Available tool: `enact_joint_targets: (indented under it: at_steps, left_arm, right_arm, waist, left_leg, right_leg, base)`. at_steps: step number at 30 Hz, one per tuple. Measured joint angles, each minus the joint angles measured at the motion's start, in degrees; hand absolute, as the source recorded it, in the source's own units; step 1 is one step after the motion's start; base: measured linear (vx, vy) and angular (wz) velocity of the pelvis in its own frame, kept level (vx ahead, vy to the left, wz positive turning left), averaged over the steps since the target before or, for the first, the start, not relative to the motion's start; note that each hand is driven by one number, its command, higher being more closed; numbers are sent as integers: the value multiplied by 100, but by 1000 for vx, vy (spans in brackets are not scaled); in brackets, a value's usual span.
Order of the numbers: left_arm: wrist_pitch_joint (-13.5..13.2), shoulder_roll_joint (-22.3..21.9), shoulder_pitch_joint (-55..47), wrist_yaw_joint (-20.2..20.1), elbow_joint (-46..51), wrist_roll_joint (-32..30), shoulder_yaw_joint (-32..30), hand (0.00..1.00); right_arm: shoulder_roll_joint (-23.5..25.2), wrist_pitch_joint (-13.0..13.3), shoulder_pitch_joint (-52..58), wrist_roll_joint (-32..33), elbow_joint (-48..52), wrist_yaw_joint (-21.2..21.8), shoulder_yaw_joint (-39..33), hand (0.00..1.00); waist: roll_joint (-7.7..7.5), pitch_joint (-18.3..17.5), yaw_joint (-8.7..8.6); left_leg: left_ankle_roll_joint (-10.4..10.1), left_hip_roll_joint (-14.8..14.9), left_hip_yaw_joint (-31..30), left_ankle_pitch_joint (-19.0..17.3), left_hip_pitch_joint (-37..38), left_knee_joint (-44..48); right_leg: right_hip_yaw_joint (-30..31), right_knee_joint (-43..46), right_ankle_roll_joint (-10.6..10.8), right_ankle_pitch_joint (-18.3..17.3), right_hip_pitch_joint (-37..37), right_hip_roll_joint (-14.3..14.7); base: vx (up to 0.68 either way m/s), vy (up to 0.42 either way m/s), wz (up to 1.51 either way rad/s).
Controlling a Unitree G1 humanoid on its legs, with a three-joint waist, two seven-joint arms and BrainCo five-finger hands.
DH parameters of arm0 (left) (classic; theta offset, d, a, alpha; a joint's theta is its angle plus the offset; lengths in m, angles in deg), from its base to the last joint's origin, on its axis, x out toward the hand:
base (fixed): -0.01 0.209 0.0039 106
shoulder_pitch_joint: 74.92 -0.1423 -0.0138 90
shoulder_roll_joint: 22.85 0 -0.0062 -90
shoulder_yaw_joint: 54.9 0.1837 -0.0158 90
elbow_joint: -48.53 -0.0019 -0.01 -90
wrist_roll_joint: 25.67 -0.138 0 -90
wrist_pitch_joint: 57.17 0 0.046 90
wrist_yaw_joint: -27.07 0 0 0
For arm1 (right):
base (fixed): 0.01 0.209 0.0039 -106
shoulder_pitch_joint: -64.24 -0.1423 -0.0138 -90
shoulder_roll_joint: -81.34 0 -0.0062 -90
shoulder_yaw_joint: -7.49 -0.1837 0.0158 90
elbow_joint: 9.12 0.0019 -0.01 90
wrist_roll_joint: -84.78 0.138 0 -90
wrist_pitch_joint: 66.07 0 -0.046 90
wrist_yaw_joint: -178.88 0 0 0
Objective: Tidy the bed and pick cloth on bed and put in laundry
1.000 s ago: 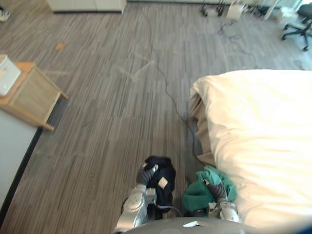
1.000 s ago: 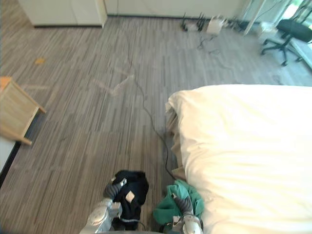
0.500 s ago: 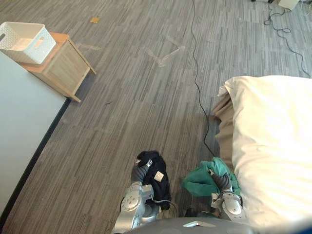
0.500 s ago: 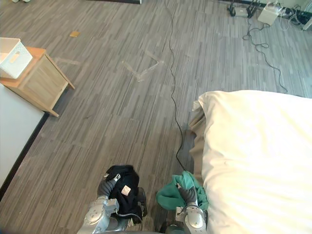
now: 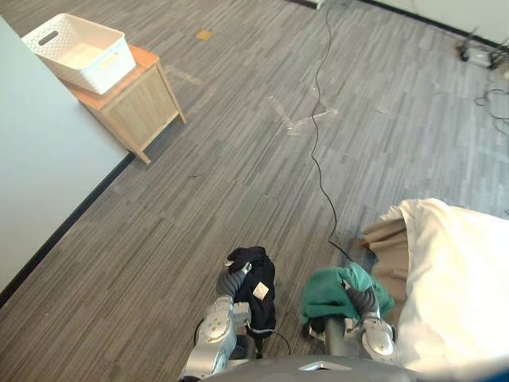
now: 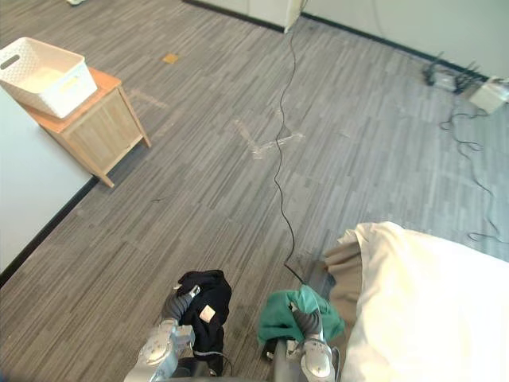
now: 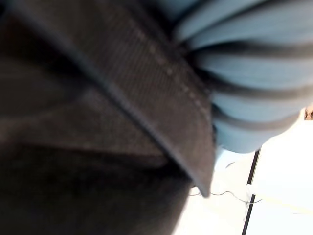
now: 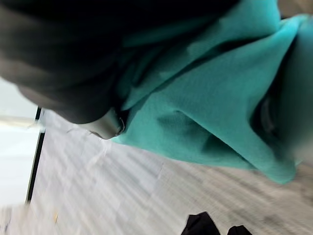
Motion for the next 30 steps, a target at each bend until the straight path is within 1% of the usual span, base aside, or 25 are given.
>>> enact_joint_targets:
  at_steps: [2,3,4,5,6,7,8,9,10,11,13,15,17,19,20,21,22,23,24,25,26,27,28,29,30]
  left_arm:
    - [-20,-4,44,-6,-1,-9,0,100]
    - [-27,-9,13,-6,-2,-11,-9,100]
    - [-21,-96,-19,-7,-56,-5,-41,100]
    - [-21,-195,-28,-30,-152,-1,-43,100]
    - [-34,-233,-28,-32,-144,-1,-45,100]
    - [-40,-303,-14,-78,-176,4,-103,100]
    - [-38,-319,-40,-97,-176,5,-117,100]
    - [-41,-405,-115,-163,-172,97,-202,100]
    - [-40,-453,-163,-182,-169,214,-230,100]
    - [-39,-450,-184,-220,-158,339,-231,100]
    - [-42,-443,-273,-259,-94,453,-256,100]
    - [-42,-460,-281,-259,102,452,-262,100]
    - [-42,-468,-273,-261,198,444,-264,100]
    - [-42,-471,-278,-261,249,429,-258,100]
    - [-39,-479,-278,-262,248,410,-258,100]
    - [-39,-486,-279,-262,248,399,-261,100]
    - [-37,-506,-278,-266,253,384,-273,100]
    - [-25,-531,-294,-256,262,376,-286,100]
    - [-9,-604,-370,-248,266,377,-303,100]
    - [-9,-631,-364,-247,275,377,-333,100]
    - [-5,-628,-338,-246,303,364,-401,100]
    - [25,-613,-324,-244,299,362,-425,100]
    - [62,-623,-320,-243,297,364,-421,100]
    - [84,-583,-309,-232,297,395,-427,100]
    - [82,-548,-297,-226,303,399,-428,100]
  right_arm:
    - [14,-25,-14,-10,159,52,70,100]
    - [7,-28,56,-12,260,69,119,100]
    - [-28,-42,82,-22,291,136,183,100]
    - [-82,-70,73,-26,285,213,181,100]
    - [-94,-70,50,-27,290,236,178,100]
    - [-103,-69,-51,-28,294,267,226,100]
    - [-121,-69,-57,-28,293,270,265,100]
    - [-226,-65,-59,-30,289,292,386,100]
    - [-309,-66,-52,-33,273,320,463,100]
    - [-328,-66,-48,-30,262,340,489,100]
    - [-338,-64,-92,-30,263,345,552,100]
    - [-343,-65,-193,-29,240,356,618,100]
    - [-341,-65,-247,-30,184,360,652,100]
    - [-346,-66,-229,-32,172,348,650,100]
    - [-347,-66,-229,-66,133,328,650,100]
    - [-350,-67,-218,-78,115,320,647,100]
    - [-358,-71,-174,-78,112,289,637,100]
    - [-381,-76,-113,-77,109,247,637,100]
    - [-380,-85,-58,-77,88,235,641,100]
    - [-391,-86,-46,-77,88,237,640,100]
    - [-396,-121,-60,-78,70,243,623,100]
    - [-390,-133,-113,-79,29,243,613,100]
    - [-382,-132,-151,-80,-15,246,585,100]
    - [-350,-131,-135,-82,-35,248,526,100]
    - [-302,-131,-111,-82,-54,248,521,100]
  waist:
    - [-5,6,-8]
    - [1,7,-11]
    - [227,1,-9]
    - [454,-70,-17]
    - [472,-83,-6]
    - [424,-56,12]
    - [423,-54,13]
    - [442,-7,46]
    - [452,22,100]
    - [446,35,213]
    - [370,81,319]
    - [317,107,363]
    - [243,169,441]
    - [172,209,495]
    - [161,216,492]
    - [156,218,492]
    - [143,225,505]
    - [108,205,581]
    - [-60,58,606]
    - [-130,31,599]
    - [-229,28,652]
    - [-248,18,673]
    - [-265,12,658]
    - [-275,6,602]
    - [-272,2,560]
  left_leg:
    - [-327,209,-56,-401,392,9]
    - [-451,341,-97,-582,556,11]
    - [-680,710,-126,-775,700,171]
    - [-825,1129,-145,-641,498,723]
    - [-794,1233,-144,-475,341,1027]
    - [-505,1379,-166,462,-377,2444]
    - [-469,1433,-169,826,-572,2853]
    - [-535,1564,-210,1304,-925,3731]
    - [-551,1633,-191,1191,-1171,4492]
    - [-548,1603,-93,865,-1454,5266]
    - [-571,1361,147,380,-1922,5712]
    - [-599,982,451,20,-2466,5229]
    - [-489,758,771,-146,-2692,4334]
    - [-323,444,1112,-79,-2699,2906]
    - [-116,242,1410,367,-2707,1782]
    - [-85,193,1498,538,-2709,1480]
    - [-53,162,1779,818,-2711,983]
    - [260,163,2116,1253,-2680,919]
    - [820,-25,2198,1198,-2673,1114]
    - [918,-104,2175,1116,-2688,1157]
    - [1050,-197,2154,938,-2621,1297]
    - [1065,-240,2151,815,-2503,1304]
    - [1015,-344,1998,648,-2219,1187]
    - [1016,-519,1706,510,-1819,1004]
    - [1001,-628,1454,421,-1469,849]
  right_leg:
    - [197,-273,96,224,-213,-279]
    - [255,-196,94,411,-194,-295]
    - [211,323,-27,941,-223,-58]
    - [17,717,-340,801,-230,236]
    - [-60,786,-417,675,-208,312]
    - [-150,863,-586,264,-14,521]
    - [-158,814,-627,197,94,588]
    - [-159,602,-665,96,416,758]
    - [-152,452,-726,17,698,911]
    - [-61,322,-868,-78,1034,1046]
    - [54,95,-1019,-214,1575,1167]
    - [199,-222,-1058,-281,1966,1205]
    - [270,-500,-1060,-286,2285,1206]
    - [273,-745,-917,-467,2678,1139]
    - [201,-841,-781,-676,2969,1060]
    - [164,-850,-723,-738,3056,1041]
    - [94,-873,-590,-876,3241,999]
    - [79,-884,-400,-1015,3460,944]
    - [2,-877,-158,-1044,3597,752]
    - [-57,-830,-70,-1009,3597,671]
    - [-60,-412,88,-932,3528,512]
    - [-40,211,187,-893,3353,437]
    - [-14,1425,469,-717,3007,241]
    - [82,2836,666,-310,2597,16]
    - [256,3870,629,-305,2274,-60]
  base:
    - [567,-549,45]
    - [644,-664,40]
    - [554,-588,38]
    - [565,-589,29]
    - [711,-759,27]
    - [606,-629,7]
    - [608,-585,-3]
    - [470,-339,-22]
    - [566,-373,-46]
    - [554,-351,-55]
    - [528,-288,-46]
    - [552,-218,-38]
    - [463,-94,-33]
    - [509,5,-8]
    - [481,75,20]
    - [490,91,26]
    - [548,119,13]
    - [711,147,30]
    - [754,153,32]
    - [548,113,48]
    - [525,153,37]
    - [619,219,47]
    - [717,254,73]
    - [714,202,103]
    - [587,123,127]
